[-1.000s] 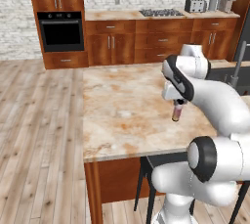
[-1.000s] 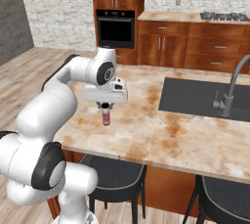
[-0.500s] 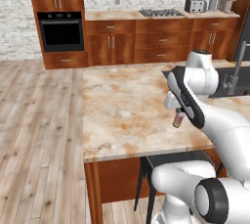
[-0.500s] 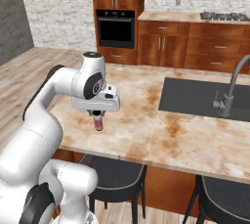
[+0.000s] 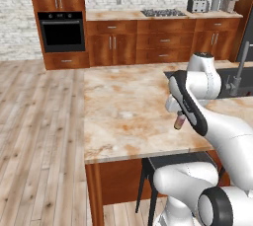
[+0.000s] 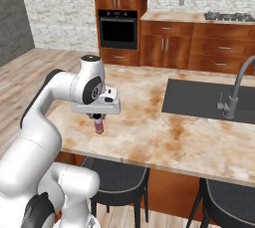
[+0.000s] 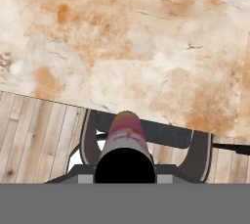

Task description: Place the large bottle from the dining counter next to the other large bottle outside the sink, and place the small bottle from the dining counter next to the other small bottle inside the sink.

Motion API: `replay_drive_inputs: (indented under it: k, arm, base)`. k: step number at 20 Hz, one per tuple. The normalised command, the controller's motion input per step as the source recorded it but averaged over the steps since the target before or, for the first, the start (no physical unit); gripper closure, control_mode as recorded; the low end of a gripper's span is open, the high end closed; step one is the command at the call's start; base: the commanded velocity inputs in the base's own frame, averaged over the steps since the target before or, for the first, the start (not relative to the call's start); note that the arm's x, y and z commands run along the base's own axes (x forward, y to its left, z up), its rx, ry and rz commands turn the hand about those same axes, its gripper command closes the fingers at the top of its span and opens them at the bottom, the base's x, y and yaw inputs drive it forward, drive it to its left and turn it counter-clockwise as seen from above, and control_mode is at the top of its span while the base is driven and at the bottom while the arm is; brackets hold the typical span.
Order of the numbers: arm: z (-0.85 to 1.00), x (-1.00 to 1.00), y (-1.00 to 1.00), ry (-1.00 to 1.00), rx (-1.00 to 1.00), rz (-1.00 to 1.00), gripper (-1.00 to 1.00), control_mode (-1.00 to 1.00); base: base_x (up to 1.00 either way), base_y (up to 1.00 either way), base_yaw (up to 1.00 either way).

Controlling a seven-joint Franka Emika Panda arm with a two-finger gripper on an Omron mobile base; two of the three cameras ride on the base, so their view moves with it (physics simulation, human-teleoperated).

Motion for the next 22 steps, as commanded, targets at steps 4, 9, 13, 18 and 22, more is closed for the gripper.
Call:
replay_drive_inputs:
  k: [4, 9, 13, 18, 22]
  arm:
    - [0.00, 0.00, 0.00, 0.00, 0.00, 0.00, 1.00, 1.00]
    - [0.00, 0.00, 0.00, 0.00, 0.00, 0.00, 1.00, 1.00]
    - [0.00, 0.00, 0.00, 0.00, 0.00, 0.00, 1.00, 1.00]
    - [0.00, 0.00, 0.00, 0.00, 0.00, 0.00, 1.00, 1.00]
    - [0.00, 0.00, 0.00, 0.00, 0.00, 0.00, 1.00, 1.00]
  base:
    - [0.00, 0.00, 0.00]
    - [-0.67, 0.28, 0.00]
    - [-0.94, 0.91, -0.01]
    - [-0.24, 1.00, -0.25]
    - [0.07, 1.00, -0.47]
